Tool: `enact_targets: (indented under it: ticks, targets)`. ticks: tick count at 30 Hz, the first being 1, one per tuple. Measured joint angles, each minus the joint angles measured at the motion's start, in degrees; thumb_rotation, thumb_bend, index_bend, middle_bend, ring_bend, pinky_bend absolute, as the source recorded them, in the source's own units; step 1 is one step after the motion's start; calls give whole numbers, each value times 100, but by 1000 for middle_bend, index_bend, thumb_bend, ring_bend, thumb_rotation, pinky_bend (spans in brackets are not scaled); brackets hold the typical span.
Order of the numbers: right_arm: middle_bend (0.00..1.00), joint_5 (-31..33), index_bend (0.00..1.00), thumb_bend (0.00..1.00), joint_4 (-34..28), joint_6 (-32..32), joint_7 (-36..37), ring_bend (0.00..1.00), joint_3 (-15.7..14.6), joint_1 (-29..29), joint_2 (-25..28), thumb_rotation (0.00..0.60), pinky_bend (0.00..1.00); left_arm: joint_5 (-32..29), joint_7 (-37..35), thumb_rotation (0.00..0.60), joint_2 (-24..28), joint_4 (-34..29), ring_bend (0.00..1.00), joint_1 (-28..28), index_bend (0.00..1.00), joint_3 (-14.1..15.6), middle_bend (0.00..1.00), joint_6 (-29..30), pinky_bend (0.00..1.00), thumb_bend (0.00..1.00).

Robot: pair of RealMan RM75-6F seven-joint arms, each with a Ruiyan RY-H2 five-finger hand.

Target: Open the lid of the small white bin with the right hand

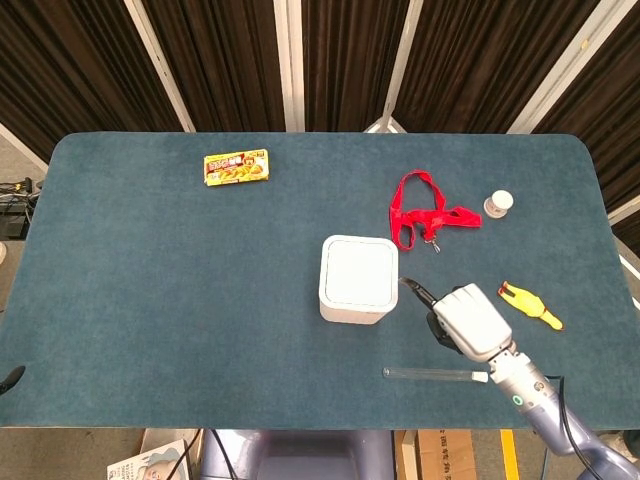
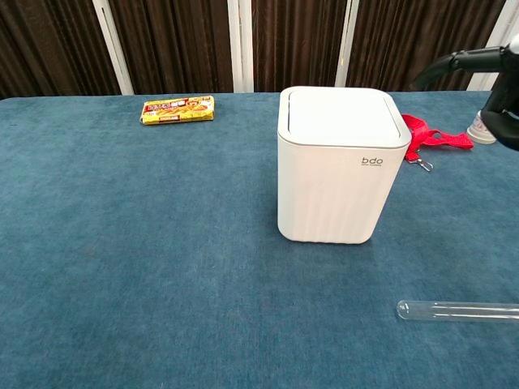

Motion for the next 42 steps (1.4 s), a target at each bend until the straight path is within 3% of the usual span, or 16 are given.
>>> enact_targets:
  ticks: [11,29,36,39,42]
  targets:
    - [850,122,155,688,-220,-264,-432,870,-41,214,-78,600,741,-39,-81,600,23,11,0,15,75,-19,0,18,0,46]
    - [850,1203,156,687,-445,-820,-1509,870,11,672,-322,600,741,-47,-136,600,50,23,0,26,75,-25,0,25,0,46]
    - [850,1470,355,688,-513,-871,-1817,870,-51,771,-341,600,741,-35,-156,600,56,23,0,30,75,-21,0,31,0,46]
    - [850,1522,377,688,-538,-851,-1943,870,-80,796,-335,600,741,-28,-150,600,52,20,0,32,75,-19,0,34,0,46]
    - [850,1610,333,688,-590,-828,-2034,870,-101,826,-323,600,741,-23,-144,600,51,18,0,32,75,-17,0,34,0,46]
